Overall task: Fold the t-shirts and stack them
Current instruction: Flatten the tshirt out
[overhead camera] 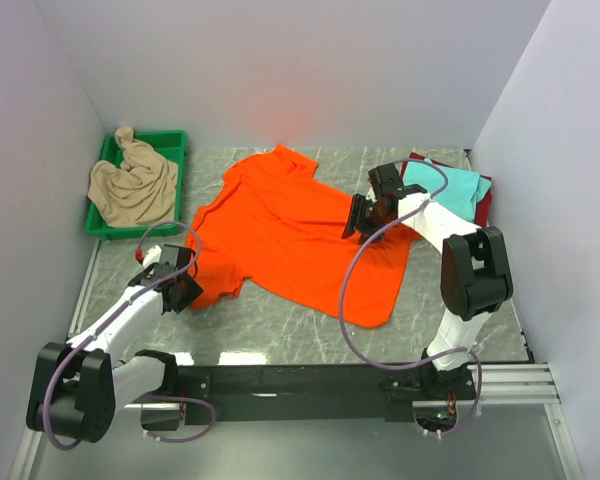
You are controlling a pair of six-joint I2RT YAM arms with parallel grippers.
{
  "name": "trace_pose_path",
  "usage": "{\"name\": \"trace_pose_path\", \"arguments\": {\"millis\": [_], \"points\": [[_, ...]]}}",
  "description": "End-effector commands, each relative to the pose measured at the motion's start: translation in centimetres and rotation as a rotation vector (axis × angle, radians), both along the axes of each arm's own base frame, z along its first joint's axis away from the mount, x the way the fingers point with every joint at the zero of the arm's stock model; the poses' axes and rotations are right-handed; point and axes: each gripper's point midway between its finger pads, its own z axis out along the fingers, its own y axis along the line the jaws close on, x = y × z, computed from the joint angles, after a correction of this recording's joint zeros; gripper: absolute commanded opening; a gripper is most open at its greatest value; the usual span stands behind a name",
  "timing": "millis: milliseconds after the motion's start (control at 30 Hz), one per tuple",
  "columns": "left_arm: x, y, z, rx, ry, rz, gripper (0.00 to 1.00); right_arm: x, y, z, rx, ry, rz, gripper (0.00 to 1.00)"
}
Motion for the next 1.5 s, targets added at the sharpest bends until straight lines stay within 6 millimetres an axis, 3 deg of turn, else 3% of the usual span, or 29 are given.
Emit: {"name": "trace_pose_path", "arguments": {"millis": [0, 500, 600, 633, 733, 767, 900, 1000, 1100, 1300, 1467], "points": [[-0.3, -0.2, -0.3, -0.013, 0.014, 0.018, 0.41, 0.2, 0.6, 2.5, 0.036, -0.075, 0.003, 0.58], [-1.6, -0.8, -1.6, 0.005, 0.091, 0.009, 0.36, -0.3, 0.6, 2.9, 0.048, -0.09, -0.005, 0.58], [-1.5, -1.0, -1.7, -0.002, 0.095, -0.005, 0.26, -0.5, 0.5, 3.0, 0.048, -0.094, -0.006, 0.58], [-1.5, -1.1, -1.7, -0.002, 0.098, -0.008, 0.15, -0.6, 0.4, 3.2, 0.047, -0.098, -0.007, 0.58], [-1.2, -1.2, -1.4, -0.004, 0.087, -0.02, 0.0, -1.3, 0.3, 3.3, 0.046, -0.092, -0.002, 0.57], [-0.9, -1.2, -1.1, 0.0, 0.075, -0.033, 0.0, -1.7, 0.4, 3.3, 0.041, -0.091, 0.007, 0.58], [0.8, -0.8, 1.1, 0.027, 0.019, -0.043, 0.0, -4.7, 0.1, 2.9, -0.02, -0.059, 0.035, 0.57], [3.2, -0.2, 4.1, 0.051, -0.053, -0.04, 0.0, -8.7, -1.1, 1.7, -0.091, -0.015, 0.036, 0.57], [4.3, 0.3, 5.2, 0.066, -0.074, -0.058, 0.0, -12.2, -2.3, 1.1, -0.13, 0.023, 0.017, 0.57], [4.9, 0.7, 5.3, 0.07, -0.075, -0.092, 0.0, -17.4, -3.9, 0.5, -0.137, 0.093, -0.066, 0.59], [4.7, 1.1, 5.5, 0.088, -0.08, -0.107, 0.0, -19.5, -4.6, -1.5, -0.158, 0.169, -0.114, 0.6]]}}
